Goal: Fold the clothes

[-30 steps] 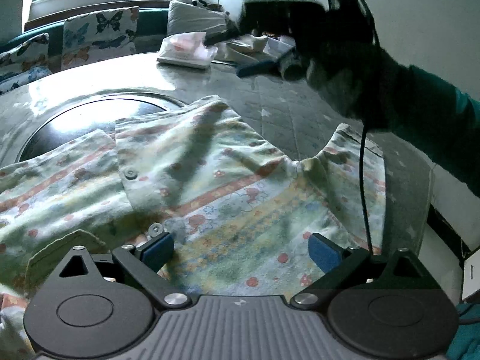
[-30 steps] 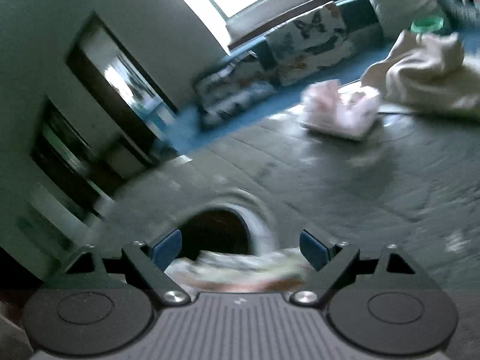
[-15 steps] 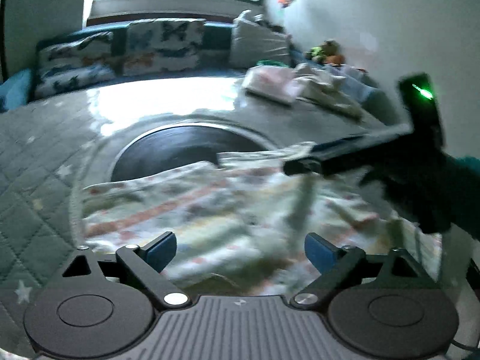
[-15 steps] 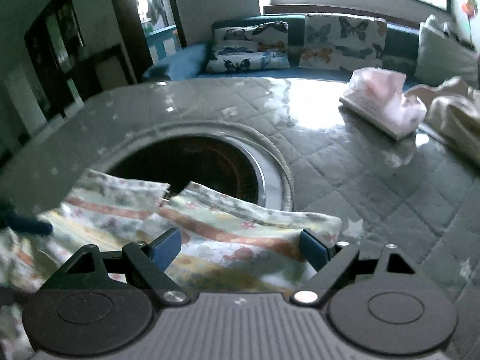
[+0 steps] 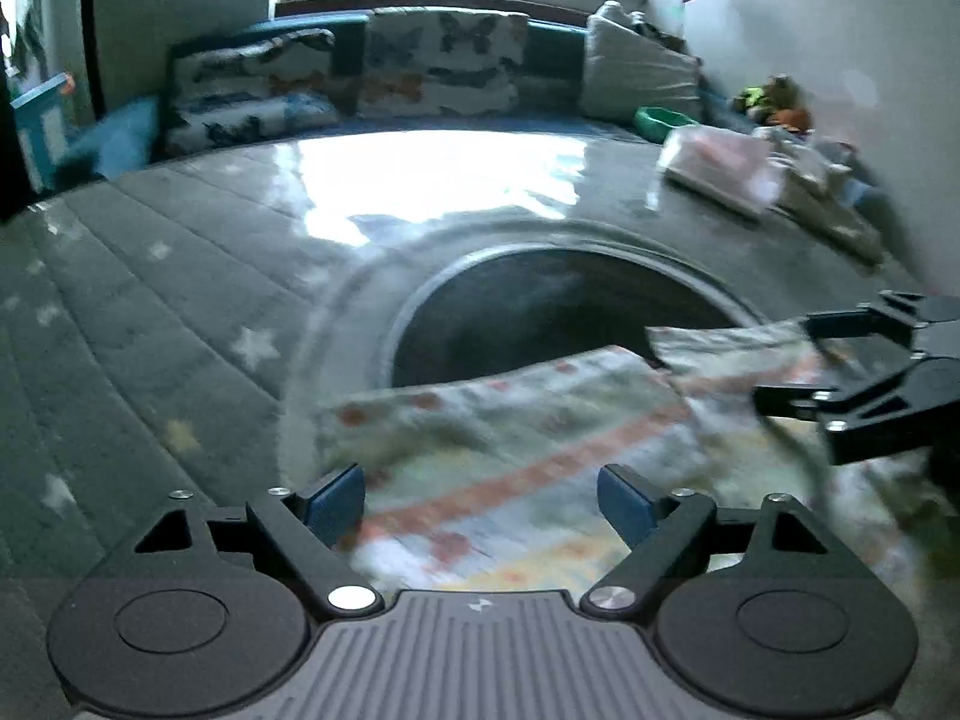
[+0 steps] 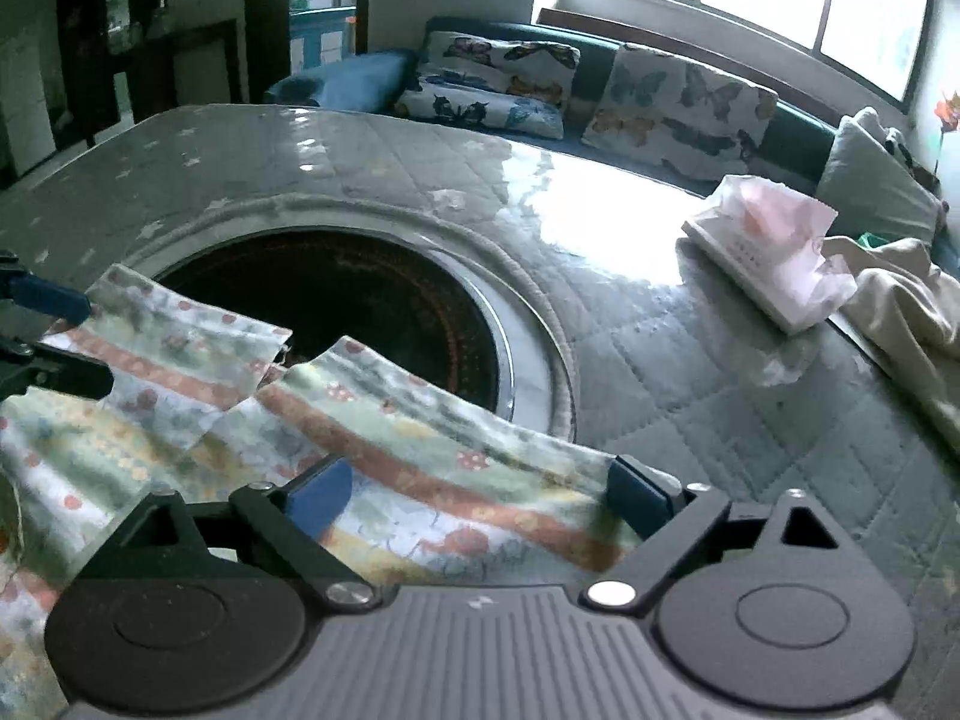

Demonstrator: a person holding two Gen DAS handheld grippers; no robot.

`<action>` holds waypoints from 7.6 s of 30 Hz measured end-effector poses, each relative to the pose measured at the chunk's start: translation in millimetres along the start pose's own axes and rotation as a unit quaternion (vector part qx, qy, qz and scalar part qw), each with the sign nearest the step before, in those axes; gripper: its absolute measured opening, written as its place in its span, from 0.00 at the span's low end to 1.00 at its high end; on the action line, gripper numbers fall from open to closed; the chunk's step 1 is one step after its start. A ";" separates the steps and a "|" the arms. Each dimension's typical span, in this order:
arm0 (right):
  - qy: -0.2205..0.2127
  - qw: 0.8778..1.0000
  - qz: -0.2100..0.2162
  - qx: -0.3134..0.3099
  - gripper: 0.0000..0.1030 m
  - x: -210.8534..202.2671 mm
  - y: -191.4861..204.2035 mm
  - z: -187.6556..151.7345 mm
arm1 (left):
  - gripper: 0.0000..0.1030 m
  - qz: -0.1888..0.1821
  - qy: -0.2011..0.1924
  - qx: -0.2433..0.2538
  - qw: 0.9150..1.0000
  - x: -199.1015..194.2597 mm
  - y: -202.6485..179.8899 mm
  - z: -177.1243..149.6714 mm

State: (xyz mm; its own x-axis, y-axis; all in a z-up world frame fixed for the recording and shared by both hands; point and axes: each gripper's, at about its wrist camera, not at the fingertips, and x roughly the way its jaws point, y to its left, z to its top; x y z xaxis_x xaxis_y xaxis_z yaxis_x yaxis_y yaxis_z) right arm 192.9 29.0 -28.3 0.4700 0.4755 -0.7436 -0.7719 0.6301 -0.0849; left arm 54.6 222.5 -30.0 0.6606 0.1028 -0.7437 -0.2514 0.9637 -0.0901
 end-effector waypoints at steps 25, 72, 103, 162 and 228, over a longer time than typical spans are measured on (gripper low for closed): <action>-0.008 1.000 -0.007 -0.009 1.00 -10.4 -3.9 5.2 | 0.31 0.051 -0.033 -0.016 0.998 13.2 20.9 24.6; -0.020 0.991 0.128 -0.024 1.00 -109.4 44.0 -105.4 | 0.57 0.027 -0.051 -0.055 0.997 -100.4 0.7 -106.6; -0.071 0.991 0.110 -0.036 1.00 -107.0 53.1 -121.9 | 0.43 0.212 -0.077 -0.151 0.963 -135.4 137.6 -145.9; -0.057 0.984 -0.081 0.150 1.00 -161.8 -83.0 -203.0 | 0.82 -0.076 -0.030 0.094 0.992 -69.5 -144.1 -107.1; -0.051 0.997 0.011 0.053 1.00 -154.5 13.7 -173.0 | 0.94 -0.120 -0.027 0.087 0.989 -126.3 -119.1 -145.0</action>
State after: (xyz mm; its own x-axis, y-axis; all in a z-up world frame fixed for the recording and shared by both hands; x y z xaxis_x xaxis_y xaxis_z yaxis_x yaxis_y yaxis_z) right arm 35.6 -142.0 -29.3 0.4978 0.5469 -0.6732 -0.7361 0.6769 0.0056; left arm -101.5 59.1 -21.4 0.7237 -0.1252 -0.6786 0.0393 0.9893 -0.1406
